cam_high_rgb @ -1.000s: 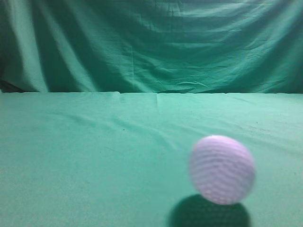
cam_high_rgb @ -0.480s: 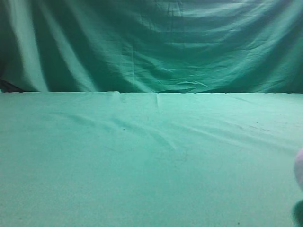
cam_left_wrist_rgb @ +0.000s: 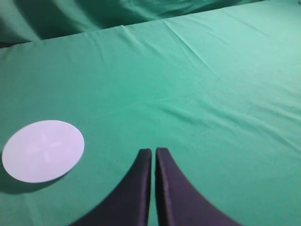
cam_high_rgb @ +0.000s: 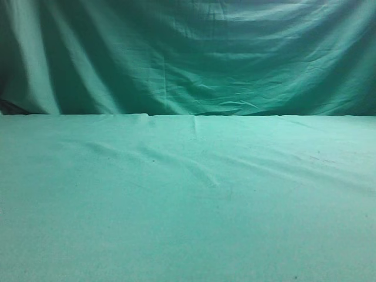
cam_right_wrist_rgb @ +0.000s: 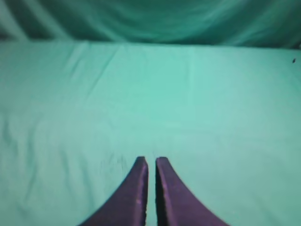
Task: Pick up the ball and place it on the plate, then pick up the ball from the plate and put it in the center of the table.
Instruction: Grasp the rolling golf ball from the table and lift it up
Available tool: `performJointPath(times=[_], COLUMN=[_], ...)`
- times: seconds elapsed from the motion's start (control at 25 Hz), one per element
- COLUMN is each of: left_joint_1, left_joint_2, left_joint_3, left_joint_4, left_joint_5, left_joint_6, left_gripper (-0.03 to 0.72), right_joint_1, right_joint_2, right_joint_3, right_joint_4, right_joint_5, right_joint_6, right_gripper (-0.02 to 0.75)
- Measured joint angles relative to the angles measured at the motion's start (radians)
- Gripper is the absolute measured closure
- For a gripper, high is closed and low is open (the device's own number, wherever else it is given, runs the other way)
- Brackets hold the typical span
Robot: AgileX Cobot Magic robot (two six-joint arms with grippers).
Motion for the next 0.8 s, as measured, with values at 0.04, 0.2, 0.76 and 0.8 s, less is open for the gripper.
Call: performJointPath(times=[0.04, 0.2, 0.76, 0.8], left_joint_1=[0.0, 0.0, -0.002, -0.002], left_joint_2=[0.0, 0.0, 0.0, 0.0], left_joint_3=[0.0, 0.0, 0.0, 0.0], left_joint_4=[0.002, 0.006, 0.062, 0.063], left_joint_5=[-0.01, -0.038, -0.05, -0.05], left_joint_6=[0.0, 0.0, 0.0, 0.0], left_gripper=[0.688, 0.688, 0.688, 0.688], right_joint_1=[0.0, 0.035, 0.309, 0.322], right_joint_2=[0.026, 0.141, 0.463, 0.493], right_joint_3=[-0.02, -0.109, -0.212, -0.212], right_joint_4=[0.0, -0.023, -0.075, -0.077], right_joint_5=[0.047, 0.236, 0.501, 0.501], right_joint_6=[-0.029, -0.068, -0.009, 0.006], right_gripper=[0.689, 0.689, 0.738, 0.738])
